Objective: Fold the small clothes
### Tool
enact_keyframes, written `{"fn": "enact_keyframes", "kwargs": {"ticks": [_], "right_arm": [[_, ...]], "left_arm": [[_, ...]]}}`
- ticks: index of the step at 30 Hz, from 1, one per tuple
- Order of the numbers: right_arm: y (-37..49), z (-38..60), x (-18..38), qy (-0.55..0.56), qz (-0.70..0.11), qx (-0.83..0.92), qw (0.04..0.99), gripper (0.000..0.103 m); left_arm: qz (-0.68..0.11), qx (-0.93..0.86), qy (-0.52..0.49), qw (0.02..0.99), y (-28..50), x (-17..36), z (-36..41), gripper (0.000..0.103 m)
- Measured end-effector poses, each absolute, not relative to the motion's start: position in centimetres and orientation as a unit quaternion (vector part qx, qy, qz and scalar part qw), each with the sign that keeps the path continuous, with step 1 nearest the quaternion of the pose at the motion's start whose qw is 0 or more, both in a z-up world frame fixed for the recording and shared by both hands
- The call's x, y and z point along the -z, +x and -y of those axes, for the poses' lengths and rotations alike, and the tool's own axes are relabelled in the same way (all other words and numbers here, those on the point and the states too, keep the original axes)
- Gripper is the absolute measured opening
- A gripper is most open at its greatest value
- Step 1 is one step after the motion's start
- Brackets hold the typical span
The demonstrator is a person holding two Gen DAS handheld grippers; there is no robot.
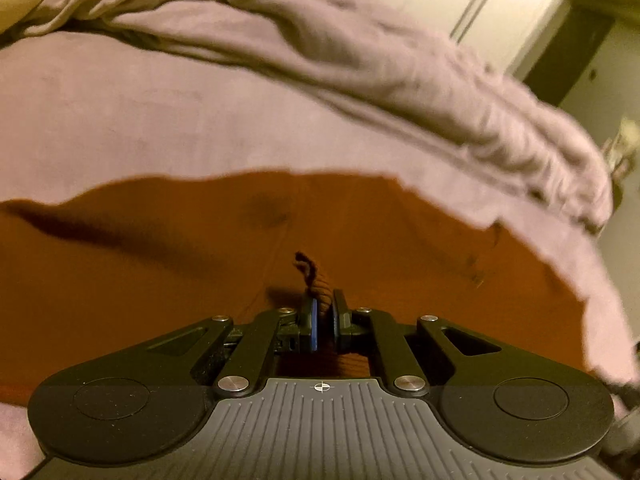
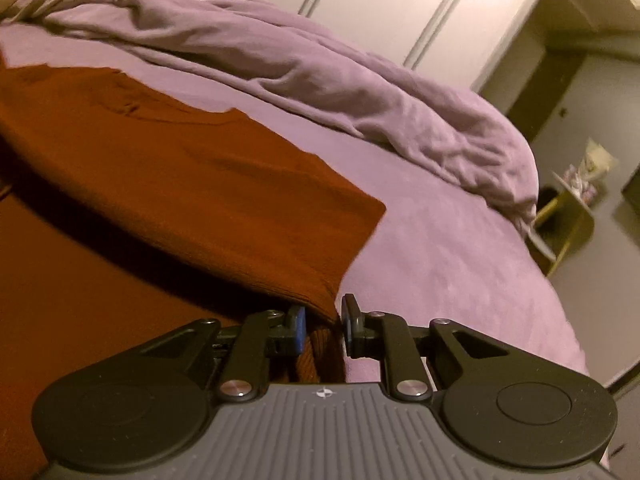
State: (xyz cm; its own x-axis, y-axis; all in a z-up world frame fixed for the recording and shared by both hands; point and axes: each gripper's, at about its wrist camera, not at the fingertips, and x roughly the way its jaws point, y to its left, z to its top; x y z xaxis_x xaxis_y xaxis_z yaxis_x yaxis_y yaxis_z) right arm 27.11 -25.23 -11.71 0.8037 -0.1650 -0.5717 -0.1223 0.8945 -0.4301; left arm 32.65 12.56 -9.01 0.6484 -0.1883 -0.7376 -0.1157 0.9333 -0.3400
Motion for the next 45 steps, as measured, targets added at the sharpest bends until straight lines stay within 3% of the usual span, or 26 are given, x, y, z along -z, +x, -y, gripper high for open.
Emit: {"fn": "enact_keyframes", "kwargs": {"ticks": [5,11,12,17,21,30,35,39,45], "right_arm": [[26.9,25.0,11.7,-0.234,-0.311,0.014,0.921,0.025],[25.9,23.3,11.6,-0.276,-0.292,-0.019,0.915,0.025],[26.0,23.2,11.7,-0.277,-0.295,-0.02,0.914,0.021],[26.8,24.7,11.6,-0.235,-0.32,-0.007,0.918,0.02],[25.5,25.9,10.3,-0.195,-0.334,-0.028,0.922,0.023],[25.3,26.8,6.0,-0.088,-0.311,-0.073,0.944,0.024],[27.4,21.9,8.6,-0.124,-0.307,-0.125,0.935,0.023],[28.3,21.5,11.6,-0.142,-0.322,-0.106,0.93,0.023],[29.9,22.6,11.7,-0.121,-0.345,-0.087,0.927,0.026]], "left_arm": [[-0.42,0.024,-0.182,0.889,32.1,10.2,-12.8,0.01],[-0.405,0.021,-0.185,0.895,32.3,8.8,-12.8,0.01],[-0.4,0.021,-0.187,0.897,32.4,8.5,-12.9,0.009],[-0.403,0.004,-0.163,0.901,32.7,8.6,-12.6,0.011],[-0.403,-0.013,-0.104,0.909,31.4,8.7,-11.9,0.028],[-0.353,0.021,-0.125,0.927,28.9,6.1,-9.5,0.037],[-0.398,0.023,-0.102,0.912,30.7,9.9,-6.8,0.038],[-0.382,0.026,-0.068,0.921,30.9,11.1,-6.4,0.04],[-0.373,0.015,-0.049,0.926,31.2,11.5,-6.2,0.049]]}}
